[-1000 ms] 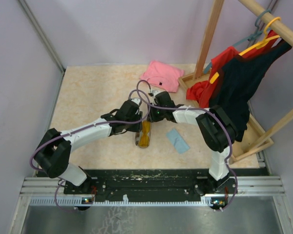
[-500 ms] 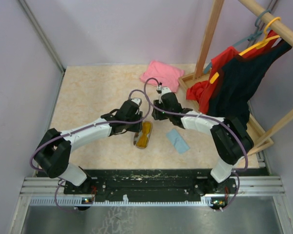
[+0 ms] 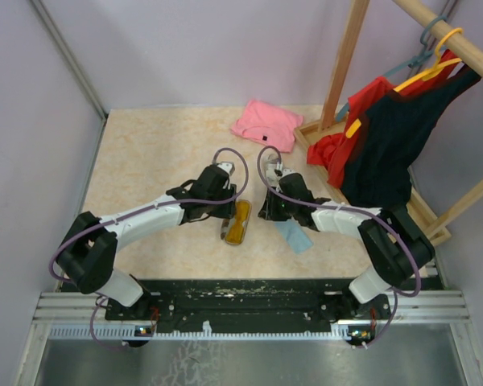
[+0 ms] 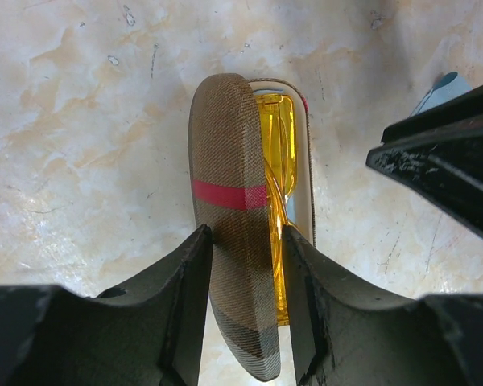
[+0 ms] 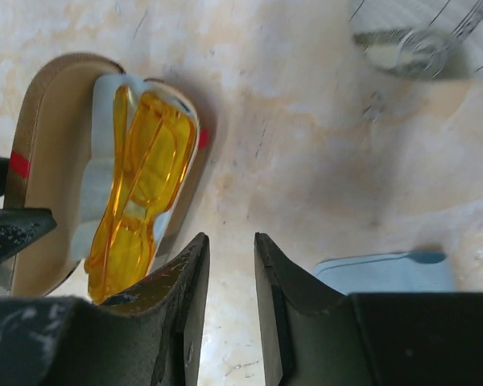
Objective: Organize the sunglasses
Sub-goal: Close the sunglasses case at the center of the board.
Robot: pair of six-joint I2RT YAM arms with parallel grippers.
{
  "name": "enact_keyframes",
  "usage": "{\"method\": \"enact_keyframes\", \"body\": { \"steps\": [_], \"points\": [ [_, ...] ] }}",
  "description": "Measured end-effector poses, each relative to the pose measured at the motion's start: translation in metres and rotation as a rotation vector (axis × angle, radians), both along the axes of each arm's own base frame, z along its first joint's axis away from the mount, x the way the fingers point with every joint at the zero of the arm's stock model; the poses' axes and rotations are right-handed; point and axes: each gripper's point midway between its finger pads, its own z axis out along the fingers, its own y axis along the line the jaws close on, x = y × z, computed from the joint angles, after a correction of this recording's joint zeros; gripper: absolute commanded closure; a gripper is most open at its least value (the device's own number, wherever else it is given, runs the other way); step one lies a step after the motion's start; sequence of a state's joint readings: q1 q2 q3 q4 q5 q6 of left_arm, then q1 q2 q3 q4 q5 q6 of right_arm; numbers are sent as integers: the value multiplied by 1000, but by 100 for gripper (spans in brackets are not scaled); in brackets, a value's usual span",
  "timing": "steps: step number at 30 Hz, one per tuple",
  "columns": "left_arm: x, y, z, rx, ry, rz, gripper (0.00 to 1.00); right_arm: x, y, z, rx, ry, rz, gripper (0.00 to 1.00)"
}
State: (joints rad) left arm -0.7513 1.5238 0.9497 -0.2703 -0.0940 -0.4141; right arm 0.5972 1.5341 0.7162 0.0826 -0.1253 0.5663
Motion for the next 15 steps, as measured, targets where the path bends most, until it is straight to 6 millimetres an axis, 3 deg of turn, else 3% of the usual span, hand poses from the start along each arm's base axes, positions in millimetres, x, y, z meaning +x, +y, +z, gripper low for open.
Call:
{"method": "enact_keyframes", "body": {
  "steps": [5,15],
  "points": [
    [-2,-2,2,-11,4,-8,53,-18,10,-10,65,86,35,71],
    [-13,-5,9,-49,8,-22,53,-27,23,-25,118,164,72,74]
  ]
}}
